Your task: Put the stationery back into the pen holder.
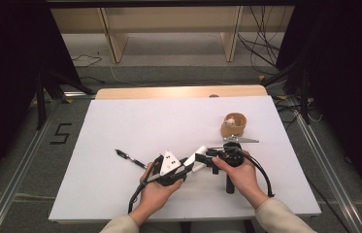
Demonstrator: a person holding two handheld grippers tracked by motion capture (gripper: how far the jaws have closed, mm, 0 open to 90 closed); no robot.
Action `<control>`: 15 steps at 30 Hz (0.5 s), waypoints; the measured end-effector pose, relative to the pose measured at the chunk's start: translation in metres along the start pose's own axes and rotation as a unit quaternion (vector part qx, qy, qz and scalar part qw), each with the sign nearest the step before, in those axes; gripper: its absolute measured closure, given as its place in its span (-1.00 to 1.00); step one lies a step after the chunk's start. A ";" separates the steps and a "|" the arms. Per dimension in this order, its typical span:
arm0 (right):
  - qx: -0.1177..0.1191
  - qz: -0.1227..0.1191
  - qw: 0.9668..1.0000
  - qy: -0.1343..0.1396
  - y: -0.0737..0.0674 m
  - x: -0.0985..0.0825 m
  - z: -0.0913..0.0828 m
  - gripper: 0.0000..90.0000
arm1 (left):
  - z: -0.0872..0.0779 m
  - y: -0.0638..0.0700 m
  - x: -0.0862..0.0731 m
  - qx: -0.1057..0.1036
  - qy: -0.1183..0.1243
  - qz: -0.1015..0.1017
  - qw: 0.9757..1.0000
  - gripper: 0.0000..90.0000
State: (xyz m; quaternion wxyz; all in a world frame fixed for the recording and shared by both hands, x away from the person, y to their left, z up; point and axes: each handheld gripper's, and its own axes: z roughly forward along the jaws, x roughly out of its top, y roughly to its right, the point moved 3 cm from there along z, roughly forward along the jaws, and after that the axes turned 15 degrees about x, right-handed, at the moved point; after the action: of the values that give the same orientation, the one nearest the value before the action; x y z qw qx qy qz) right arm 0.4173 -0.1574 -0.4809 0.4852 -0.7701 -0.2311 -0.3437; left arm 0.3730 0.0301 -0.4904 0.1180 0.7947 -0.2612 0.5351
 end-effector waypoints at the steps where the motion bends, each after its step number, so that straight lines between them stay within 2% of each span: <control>1: 0.001 0.003 1.000 0.002 0.000 0.000 0.000 -0.25 | 0.000 0.000 0.000 -0.001 0.000 -0.001 1.000 0.58; 9: 0.017 0.025 0.999 0.014 0.001 0.000 0.004 -0.24 | -0.001 0.004 0.001 -0.004 0.007 -0.007 1.000 0.58; 15: 0.020 0.044 0.999 0.024 0.002 0.001 0.004 -0.14 | -0.002 0.005 0.002 0.001 0.009 -0.009 1.000 0.58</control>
State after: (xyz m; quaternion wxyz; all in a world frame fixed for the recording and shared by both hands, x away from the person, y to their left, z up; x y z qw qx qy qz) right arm 0.4204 -0.1546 -0.4828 0.5206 -0.7611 -0.1917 -0.3361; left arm 0.3695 0.0261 -0.4887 0.1244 0.7923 -0.2526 0.5413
